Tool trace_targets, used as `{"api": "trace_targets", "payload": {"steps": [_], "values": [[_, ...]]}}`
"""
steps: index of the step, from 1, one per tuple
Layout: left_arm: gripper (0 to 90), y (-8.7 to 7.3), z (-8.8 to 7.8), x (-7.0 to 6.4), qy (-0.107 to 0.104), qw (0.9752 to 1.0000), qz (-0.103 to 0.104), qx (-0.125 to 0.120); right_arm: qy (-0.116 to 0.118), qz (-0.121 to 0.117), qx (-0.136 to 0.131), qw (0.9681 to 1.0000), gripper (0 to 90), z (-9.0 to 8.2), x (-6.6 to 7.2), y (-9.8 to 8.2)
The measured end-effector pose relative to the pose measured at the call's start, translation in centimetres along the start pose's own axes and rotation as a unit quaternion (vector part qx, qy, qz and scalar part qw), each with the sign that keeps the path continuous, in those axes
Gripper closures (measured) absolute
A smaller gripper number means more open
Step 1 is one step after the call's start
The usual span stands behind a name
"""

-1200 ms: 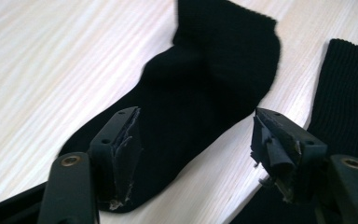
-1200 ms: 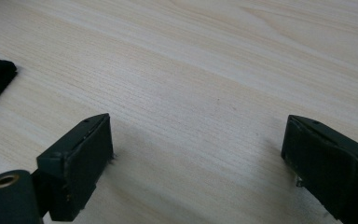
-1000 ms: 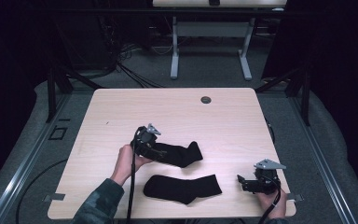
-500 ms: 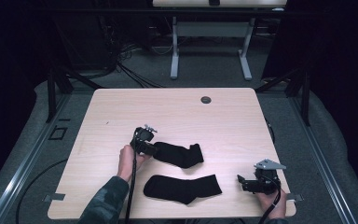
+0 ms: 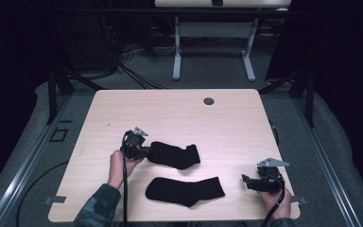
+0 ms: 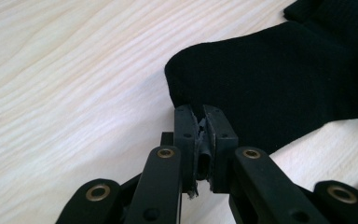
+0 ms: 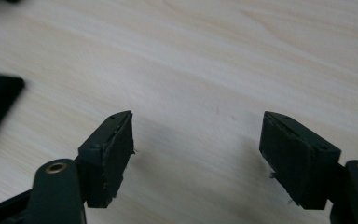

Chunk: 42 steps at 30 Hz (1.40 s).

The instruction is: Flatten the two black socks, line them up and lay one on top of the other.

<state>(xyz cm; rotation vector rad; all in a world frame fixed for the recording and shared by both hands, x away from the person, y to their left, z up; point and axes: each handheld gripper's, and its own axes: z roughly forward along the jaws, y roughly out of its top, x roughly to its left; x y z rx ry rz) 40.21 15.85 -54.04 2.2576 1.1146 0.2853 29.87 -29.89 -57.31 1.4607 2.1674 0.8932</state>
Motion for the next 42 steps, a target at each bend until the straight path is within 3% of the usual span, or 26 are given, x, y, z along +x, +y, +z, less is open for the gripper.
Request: {"api": "trace_targets", "payload": {"steps": [4, 9, 10, 15, 18, 21, 24, 30, 33, 37, 39, 42], "values": [[83.9, -0.8, 0.3, 0.9, -0.004, 0.9999, -0.012, 0.009, 0.045, 0.010, 0.005, 0.9989, 32.7, 0.2, 1.6, 4.1], [82.8, -1.4, 0.8, 1.3, -0.008, 0.9996, -0.023, 0.010, 0.103, -0.023, 0.030, 0.9939, 45.0, 3.1, 4.7, 9.5], [82.7, -1.5, 0.8, 1.3, -0.010, 0.9996, -0.024, 0.011, 0.121, -0.025, 0.035, 0.9917, 45.5, 3.9, 5.4, 10.3], [82.6, -1.6, 0.8, 1.2, -0.012, 0.9996, -0.023, 0.011, 0.146, -0.040, 0.059, 0.9866, 45.2, 6.8, 8.5, 12.9], [82.7, -1.6, 0.9, 1.2, -0.014, 0.9995, -0.025, 0.011, 0.162, -0.021, 0.063, 0.9846, 44.3, 8.3, 9.7, 13.5], [82.8, -1.7, 1.0, 1.1, -0.014, 0.9995, -0.023, 0.014, 0.147, -0.034, 0.079, 0.9854, 48.0, 9.4, 10.8, 13.5], [83.0, -1.7, 1.0, 1.0, -0.015, 0.9995, -0.023, 0.014, 0.135, -0.034, 0.098, 0.9853, 59.7, 10.4, 11.0, 13.1], [83.7, -1.6, 1.1, 0.8, -0.019, 0.9995, -0.018, 0.018, 0.127, -0.056, 0.078, 0.9872, 81.4, 10.7, 11.3, 12.1], [84.1, -1.6, 1.1, 0.7, -0.021, 0.9995, -0.018, 0.018, 0.122, -0.060, 0.076, 0.9878, 83.8, 10.5, 11.2, 12.0], [84.4, -1.0, 0.6, -0.1, -0.036, 0.9989, -0.031, -0.004, 0.110, -0.063, 0.061, 0.9901, 84.1, 9.3, 11.0, 11.9], [84.5, -0.5, 0.4, -0.8, -0.045, 0.9986, -0.025, -0.012, 0.098, -0.067, 0.048, 0.9918, 84.1, 8.4, 10.7, 11.9], [84.5, 0.6, 0.0, -2.0, -0.066, 0.9974, -0.017, -0.023, 0.058, -0.080, 0.039, 0.9943, 84.0, 6.6, 10.2, 11.8]]}}
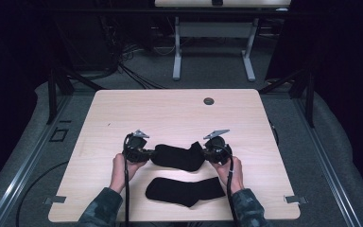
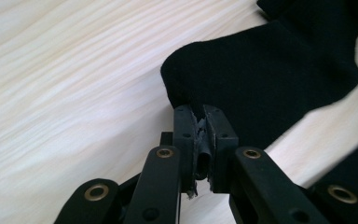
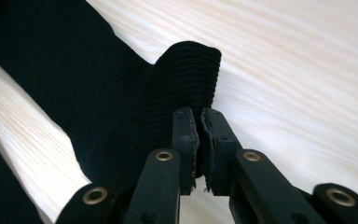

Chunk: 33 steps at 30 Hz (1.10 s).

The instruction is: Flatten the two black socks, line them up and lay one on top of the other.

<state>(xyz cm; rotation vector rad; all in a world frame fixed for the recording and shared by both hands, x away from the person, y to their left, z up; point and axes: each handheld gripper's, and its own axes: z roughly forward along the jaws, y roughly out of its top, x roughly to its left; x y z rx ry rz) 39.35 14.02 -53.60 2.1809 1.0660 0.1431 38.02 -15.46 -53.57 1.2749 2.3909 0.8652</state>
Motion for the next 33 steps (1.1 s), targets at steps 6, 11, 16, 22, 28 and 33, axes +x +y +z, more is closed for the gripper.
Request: {"api": "trace_targets", "payload": {"steps": [6, 11, 16, 22, 28, 33], "values": [[84.4, 2.6, -0.2, -3.8, -0.043, 0.9982, 0.033, -0.025, -0.116, -0.018, -0.031, 0.9926, 83.8, -6.0, -0.1, -0.1], [84.4, 2.8, 1.1, -4.0, -0.034, 0.9988, 0.035, -0.001, -0.094, -0.026, -0.020, 0.9951, 76.5, -7.1, 0.2, -0.8], [83.5, 1.1, 1.8, -1.4, -0.026, 0.9994, 0.001, 0.025, 0.004, 0.007, 0.021, 0.9997, 57.1, -3.5, -0.6, -2.9], [83.8, 0.2, 1.2, 0.1, -0.017, 0.9994, -0.008, 0.029, -0.026, 0.060, 0.000, 0.9979, 56.3, -3.9, -3.5, -3.9], [83.1, -0.3, 1.5, 0.6, -0.020, 0.9991, -0.012, 0.036, -0.036, 0.035, 0.020, 0.9985, 62.2, -1.6, -3.2, -4.5], [84.1, -0.7, 1.4, 0.7, -0.006, 0.9988, -0.007, 0.048, -0.023, 0.017, 0.038, 0.9989, 78.7, -0.9, -2.6, -4.4]]}}
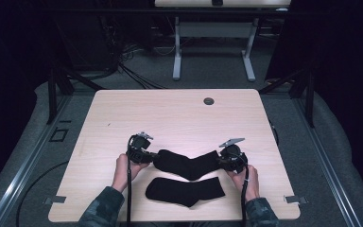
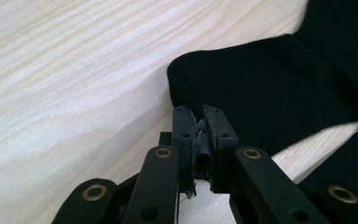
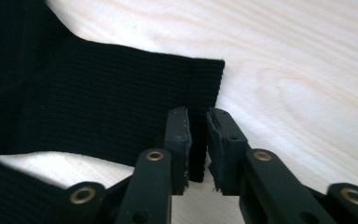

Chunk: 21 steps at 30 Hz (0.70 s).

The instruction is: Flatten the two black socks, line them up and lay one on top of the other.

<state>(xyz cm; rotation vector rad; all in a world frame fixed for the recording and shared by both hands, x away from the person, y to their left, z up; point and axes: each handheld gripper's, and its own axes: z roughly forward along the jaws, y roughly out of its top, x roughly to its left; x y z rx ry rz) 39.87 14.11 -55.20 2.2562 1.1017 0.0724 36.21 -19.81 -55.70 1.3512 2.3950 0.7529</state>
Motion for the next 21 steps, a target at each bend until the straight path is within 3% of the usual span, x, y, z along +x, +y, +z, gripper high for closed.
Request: {"api": "trace_targets", "payload": {"steps": [6, 11, 18, 21], "values": [[84.1, -1.0, 0.0, 0.7, 0.012, 0.9998, -0.004, 0.013, 0.009, -0.005, -0.005, 0.9999, 78.5, 0.3, 0.6, -0.3], [84.2, -1.6, -0.2, 0.8, 0.011, 0.9998, -0.012, 0.013, 0.011, -0.006, -0.006, 0.9999, 78.6, 0.3, 0.8, -0.4], [83.8, -2.3, -0.5, 0.6, 0.010, 0.9999, -0.007, 0.012, 0.015, -0.003, -0.010, 0.9998, 78.6, 0.1, 1.1, -0.9], [82.9, -2.6, -0.6, 0.9, 0.001, 0.9999, -0.016, 0.005, 0.015, -0.006, -0.009, 0.9998, 78.6, 0.0, 1.0, -1.0]]}}
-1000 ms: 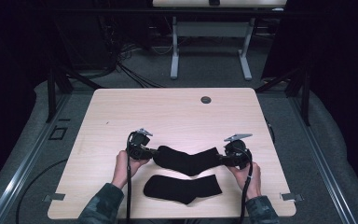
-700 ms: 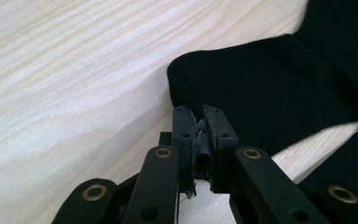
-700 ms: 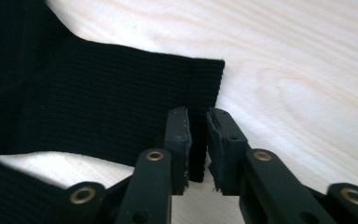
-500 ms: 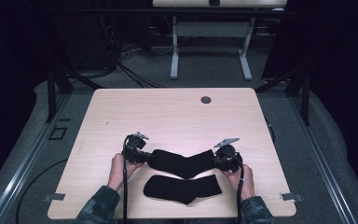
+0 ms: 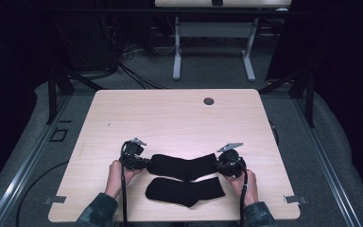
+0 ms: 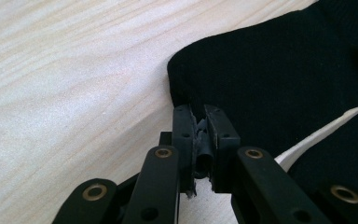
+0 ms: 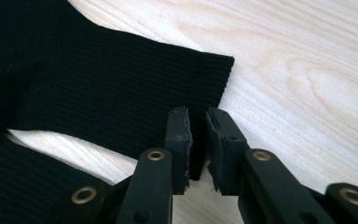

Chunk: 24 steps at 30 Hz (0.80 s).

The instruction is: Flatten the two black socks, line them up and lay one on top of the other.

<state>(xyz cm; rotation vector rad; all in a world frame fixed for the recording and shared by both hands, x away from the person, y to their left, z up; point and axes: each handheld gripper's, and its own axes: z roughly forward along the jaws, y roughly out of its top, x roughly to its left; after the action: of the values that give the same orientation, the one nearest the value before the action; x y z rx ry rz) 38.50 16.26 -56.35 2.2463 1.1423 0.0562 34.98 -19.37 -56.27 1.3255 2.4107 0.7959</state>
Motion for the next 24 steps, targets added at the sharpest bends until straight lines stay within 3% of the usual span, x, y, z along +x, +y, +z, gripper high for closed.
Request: {"api": "trace_targets", "payload": {"steps": [3, 5, 7, 12, 16, 24], "values": [[79.5, 0.0, -0.1, 0.1, 0.003, 1.0000, 0.001, 0.002, 0.005, -0.001, -0.016, 0.9999, 79.1, 0.2, 0.0, -0.2], [73.4, 0.0, -0.1, -0.1, 0.016, 0.9999, 0.001, 0.002, 0.012, 0.001, -0.015, 0.9998, 79.0, 0.1, -0.1, -0.2], [61.8, 0.2, -0.1, -0.3, 0.027, 0.9996, 0.000, 0.004, 0.012, -0.003, -0.012, 0.9998, 78.4, 0.0, -0.2, -0.2], [35.3, 0.2, -1.1, -0.5, 0.044, 0.9988, -0.001, -0.021, 0.029, 0.011, -0.036, 0.9989, 73.7, -0.4, -0.5, -0.3], [28.0, 0.1, -2.5, -0.6, 0.063, 0.9973, 0.006, -0.037, 0.031, 0.014, -0.050, 0.9982, 60.2, -1.9, -0.7, -0.1], [16.3, -1.2, -5.2, -1.4, 0.112, 0.9914, 0.032, -0.059, 0.011, 0.021, -0.080, 0.9965, 26.9, -5.4, -1.2, -0.7]]}}
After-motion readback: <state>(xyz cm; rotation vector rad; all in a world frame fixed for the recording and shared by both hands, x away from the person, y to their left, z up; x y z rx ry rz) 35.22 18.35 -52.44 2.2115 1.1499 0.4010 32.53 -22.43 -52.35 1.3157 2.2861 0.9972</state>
